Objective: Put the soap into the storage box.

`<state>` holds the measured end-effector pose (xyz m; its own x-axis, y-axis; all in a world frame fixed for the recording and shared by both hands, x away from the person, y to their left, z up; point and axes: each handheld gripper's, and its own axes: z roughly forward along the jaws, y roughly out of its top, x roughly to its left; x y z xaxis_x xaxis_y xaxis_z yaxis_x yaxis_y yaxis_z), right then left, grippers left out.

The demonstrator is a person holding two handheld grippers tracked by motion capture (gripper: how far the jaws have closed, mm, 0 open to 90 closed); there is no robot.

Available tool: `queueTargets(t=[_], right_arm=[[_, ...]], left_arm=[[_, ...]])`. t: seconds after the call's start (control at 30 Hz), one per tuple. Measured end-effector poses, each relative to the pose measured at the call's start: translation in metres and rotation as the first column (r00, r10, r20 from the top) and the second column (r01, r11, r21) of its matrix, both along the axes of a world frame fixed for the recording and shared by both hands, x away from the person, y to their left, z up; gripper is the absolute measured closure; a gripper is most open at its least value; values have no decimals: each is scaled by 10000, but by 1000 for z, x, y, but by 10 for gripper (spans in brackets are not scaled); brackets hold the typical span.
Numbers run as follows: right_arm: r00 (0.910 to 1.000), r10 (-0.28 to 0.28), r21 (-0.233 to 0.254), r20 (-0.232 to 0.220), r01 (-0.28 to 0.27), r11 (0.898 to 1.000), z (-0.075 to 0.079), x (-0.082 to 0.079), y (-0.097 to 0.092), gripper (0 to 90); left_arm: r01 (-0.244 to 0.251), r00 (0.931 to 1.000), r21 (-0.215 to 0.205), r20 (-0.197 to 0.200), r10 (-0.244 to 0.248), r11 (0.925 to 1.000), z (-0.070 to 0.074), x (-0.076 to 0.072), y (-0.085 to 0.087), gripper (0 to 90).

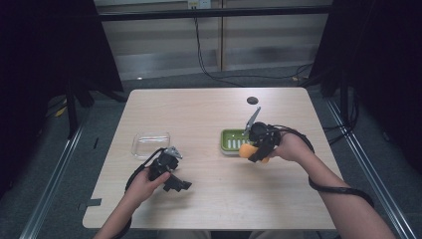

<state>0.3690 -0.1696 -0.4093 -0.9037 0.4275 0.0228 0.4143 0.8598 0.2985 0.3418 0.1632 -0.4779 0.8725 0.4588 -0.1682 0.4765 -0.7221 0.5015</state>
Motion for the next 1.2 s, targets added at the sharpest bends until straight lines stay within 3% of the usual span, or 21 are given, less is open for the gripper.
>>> queueTargets(t=[0.33,1.13,1.2], right_arm=[[9999,135,24,54,-135,9999,0,6,2,503],[9997,219,-119,128,-218,9997,1,20,11,503],[9994,283,-101,185,-281,9996,2,23,11,503]], left_arm=[[-46,10000,-205,-53,45,9998,-1,0,-1,39],[104,9998,-185,-172,-107,9998,-2,0,-2,40],[-267,9994,-446,-252,256,9986,-3,-2,-4,40]])
